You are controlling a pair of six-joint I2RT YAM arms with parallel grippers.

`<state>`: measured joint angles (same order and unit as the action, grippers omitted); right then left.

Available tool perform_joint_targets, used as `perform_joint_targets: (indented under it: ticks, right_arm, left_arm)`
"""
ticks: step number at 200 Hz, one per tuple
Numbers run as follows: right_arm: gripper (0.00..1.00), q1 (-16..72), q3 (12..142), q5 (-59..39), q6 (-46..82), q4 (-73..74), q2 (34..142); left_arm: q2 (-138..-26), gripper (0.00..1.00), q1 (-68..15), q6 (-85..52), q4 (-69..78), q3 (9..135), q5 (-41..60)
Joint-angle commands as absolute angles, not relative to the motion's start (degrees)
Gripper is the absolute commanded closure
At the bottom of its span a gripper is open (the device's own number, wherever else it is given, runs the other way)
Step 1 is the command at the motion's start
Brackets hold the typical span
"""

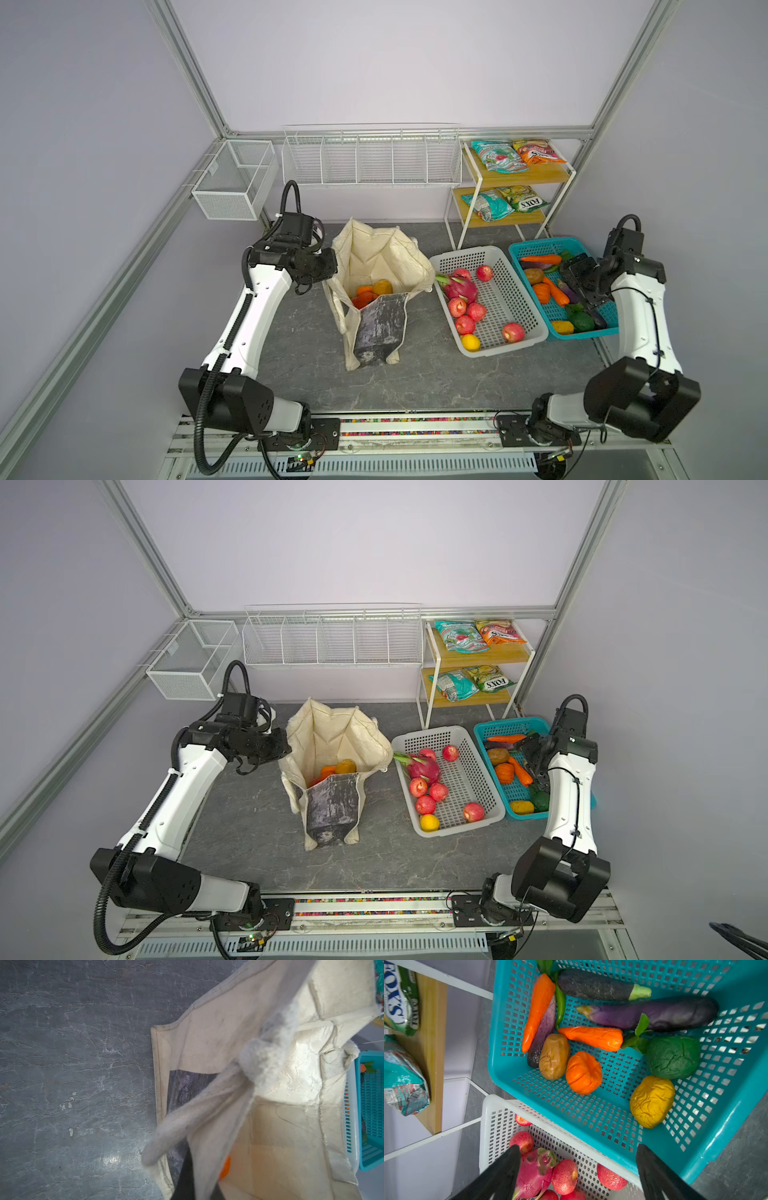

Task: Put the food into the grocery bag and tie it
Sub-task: 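Move the right gripper back over the teal vegetable basket, then lower the right gripper and grasp the orange pumpkin in the teal basket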

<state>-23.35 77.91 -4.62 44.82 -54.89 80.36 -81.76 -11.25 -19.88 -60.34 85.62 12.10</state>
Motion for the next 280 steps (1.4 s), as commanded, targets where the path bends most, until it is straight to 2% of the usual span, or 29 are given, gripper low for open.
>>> perform_joint_targets:
  ticks: [1, 108, 280]
  right_arm:
    - [0.1, -24.3, 77.2, -8.5, 46.5, -52.2, 81.6]
    - [0.08, -24.8, 73.2, -15.7, 55.9, -46.9, 92.9]
    - [0.12, -24.3, 75.1, -16.3, 55.5, -39.1, 106.0]
  left_arm:
    - [-81.6, 1.0, -10.9, -19.6, -58.7, 84.9, 13.1]
    - [-81.1, 1.0, -10.9, -21.4, -56.9, 83.3, 14.2]
    - [-80.1, 1.0, -10.9, -22.8, -57.7, 82.9, 11.9]
